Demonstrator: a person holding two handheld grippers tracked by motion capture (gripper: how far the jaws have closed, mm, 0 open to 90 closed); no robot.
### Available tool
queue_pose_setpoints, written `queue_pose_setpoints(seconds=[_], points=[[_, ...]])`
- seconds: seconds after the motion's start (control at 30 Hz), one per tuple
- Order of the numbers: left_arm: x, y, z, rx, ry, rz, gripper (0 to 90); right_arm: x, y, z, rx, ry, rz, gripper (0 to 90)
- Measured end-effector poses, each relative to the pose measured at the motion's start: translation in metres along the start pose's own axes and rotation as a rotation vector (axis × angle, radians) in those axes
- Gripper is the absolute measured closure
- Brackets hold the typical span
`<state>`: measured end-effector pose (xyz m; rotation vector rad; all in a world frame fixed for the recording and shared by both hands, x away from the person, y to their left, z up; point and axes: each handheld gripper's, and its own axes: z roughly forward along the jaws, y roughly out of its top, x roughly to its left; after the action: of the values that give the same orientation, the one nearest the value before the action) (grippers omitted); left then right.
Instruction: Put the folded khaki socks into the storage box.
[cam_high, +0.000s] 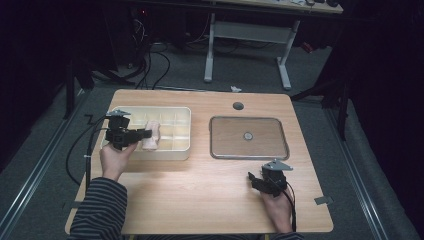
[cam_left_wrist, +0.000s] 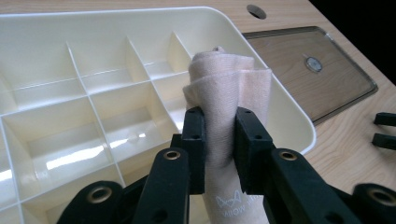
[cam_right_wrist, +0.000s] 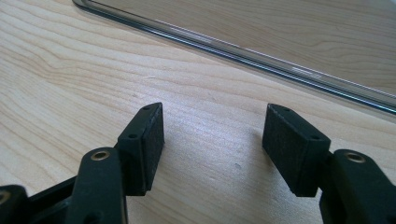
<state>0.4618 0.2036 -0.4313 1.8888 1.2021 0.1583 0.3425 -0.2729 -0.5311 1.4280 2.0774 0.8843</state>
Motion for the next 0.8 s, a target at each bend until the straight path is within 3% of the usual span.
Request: queue_pose_setpoints(seconds=[0.37,0.8], points=[[0.011,-0.001,0.015,0.039,0.033,-0.016,76.2,0.0,0.0,0.0,0.001,0.0,0.002,38.9],[0.01,-0.005,0.025,0.093,0.082,0.024,76.2,0.0,0.0,0.0,0.001,0.0,0.002,38.9]])
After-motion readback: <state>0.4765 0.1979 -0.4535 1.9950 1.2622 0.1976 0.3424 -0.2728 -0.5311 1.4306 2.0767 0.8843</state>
